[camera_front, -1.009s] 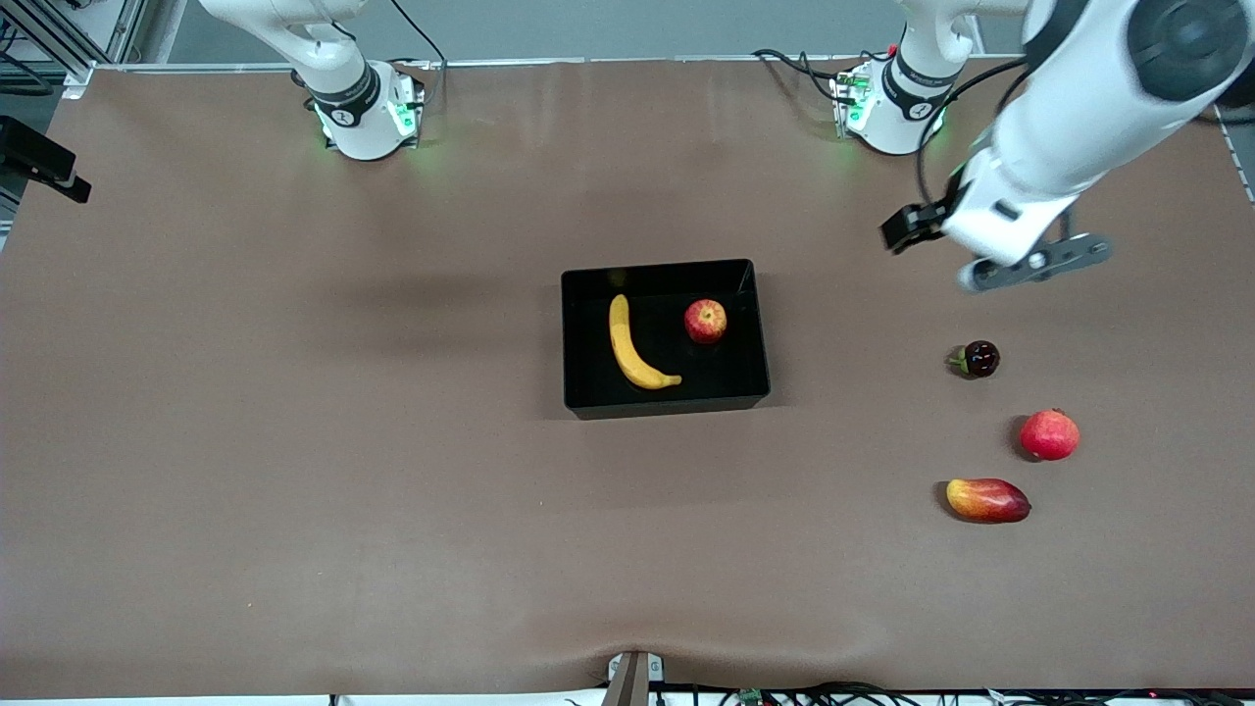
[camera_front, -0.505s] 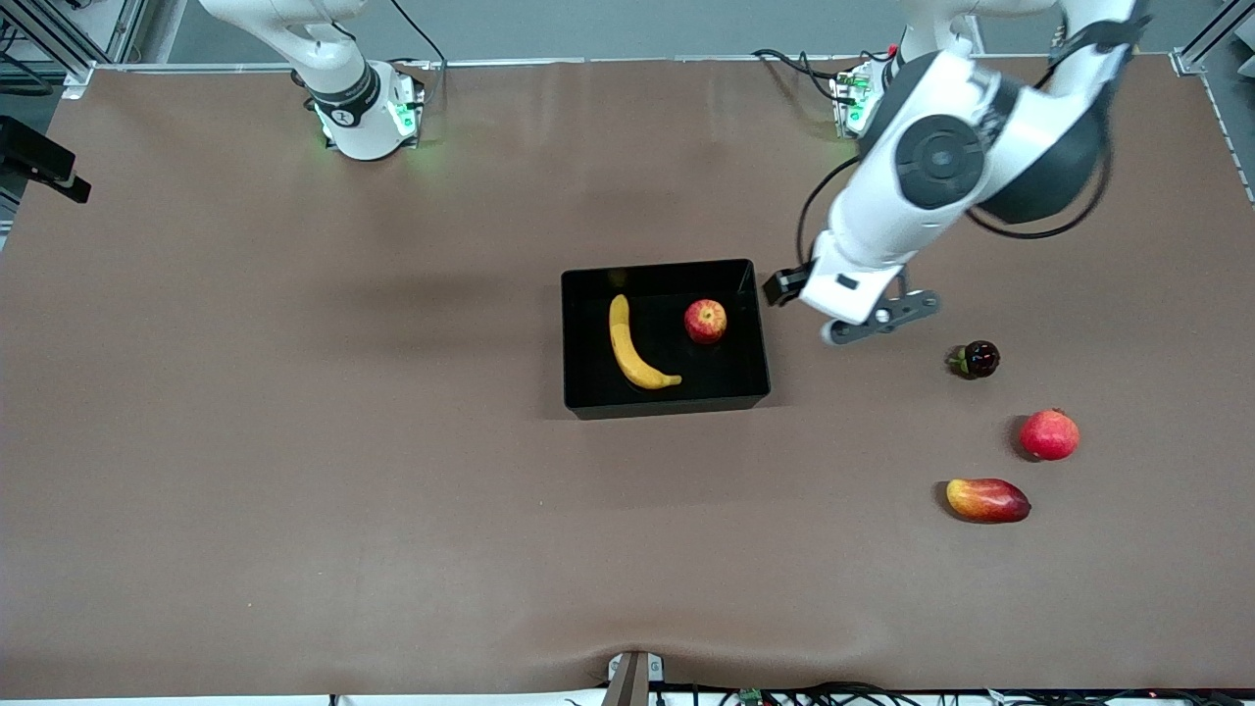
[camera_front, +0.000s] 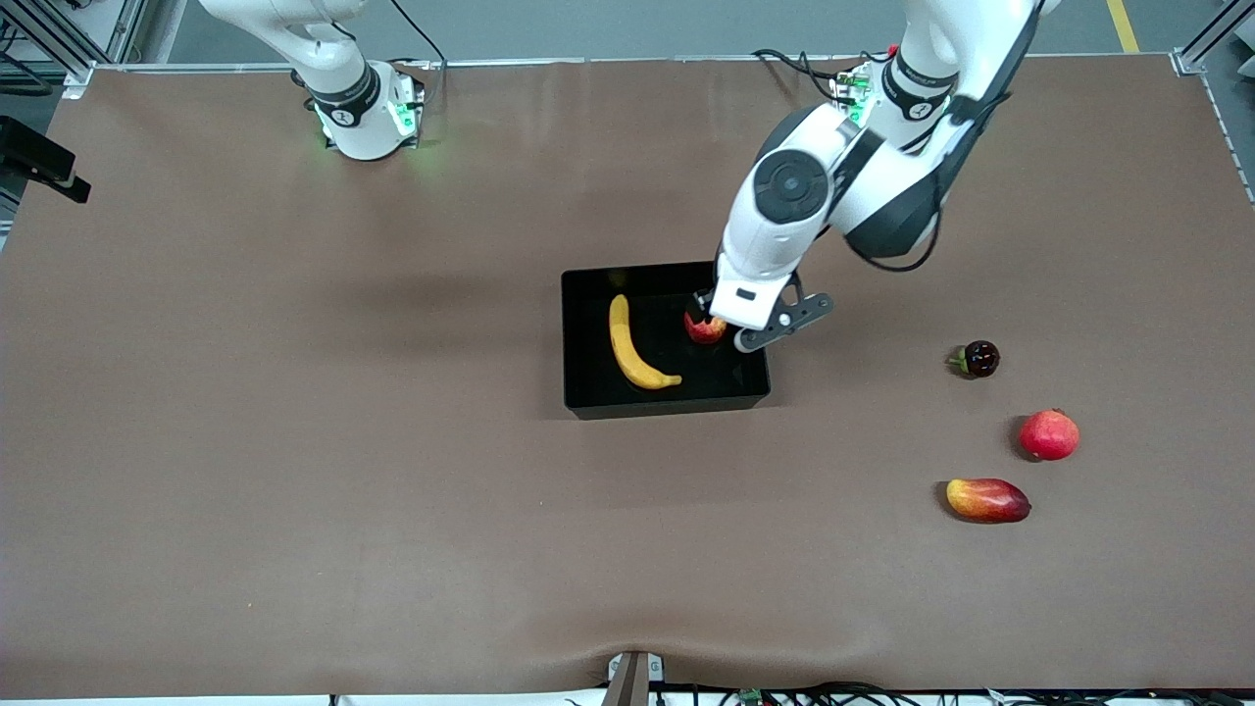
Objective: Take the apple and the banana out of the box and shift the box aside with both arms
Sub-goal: 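Grasp the red apple inside the black box with the left gripper, then carry the apple out and set it beside the mango with the left gripper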
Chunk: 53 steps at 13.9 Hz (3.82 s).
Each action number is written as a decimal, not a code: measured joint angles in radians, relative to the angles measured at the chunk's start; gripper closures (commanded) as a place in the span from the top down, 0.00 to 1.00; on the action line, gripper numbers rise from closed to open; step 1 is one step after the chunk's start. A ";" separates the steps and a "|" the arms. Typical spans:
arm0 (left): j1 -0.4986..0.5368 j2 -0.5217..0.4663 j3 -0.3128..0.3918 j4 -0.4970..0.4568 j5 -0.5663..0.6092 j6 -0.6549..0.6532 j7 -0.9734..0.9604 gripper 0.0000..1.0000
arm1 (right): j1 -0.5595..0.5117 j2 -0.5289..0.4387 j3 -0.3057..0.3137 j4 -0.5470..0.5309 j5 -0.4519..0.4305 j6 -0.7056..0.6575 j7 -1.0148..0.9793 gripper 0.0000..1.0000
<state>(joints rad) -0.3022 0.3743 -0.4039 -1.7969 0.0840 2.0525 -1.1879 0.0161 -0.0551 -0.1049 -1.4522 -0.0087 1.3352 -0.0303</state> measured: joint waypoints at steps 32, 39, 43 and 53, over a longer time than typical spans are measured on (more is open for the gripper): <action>0.280 0.013 0.011 0.248 0.164 -0.310 0.415 0.00 | -0.001 0.006 0.000 0.000 0.000 0.000 0.000 1.00; 0.508 0.168 0.018 0.103 0.257 -0.080 0.524 0.00 | -0.001 0.006 0.000 0.000 0.000 0.000 0.000 1.00; 0.574 0.264 0.020 0.078 0.368 0.076 0.523 0.00 | -0.001 0.006 0.000 0.000 0.000 0.000 0.000 1.00; 0.621 0.266 -0.028 0.086 0.416 0.115 0.529 1.00 | -0.001 0.006 0.000 0.000 0.000 0.000 0.000 1.00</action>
<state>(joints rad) 0.3185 0.6405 -0.4320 -1.7105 0.4995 2.1672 -0.6585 0.0149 -0.0491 -0.1047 -1.4522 -0.0087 1.3352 -0.0303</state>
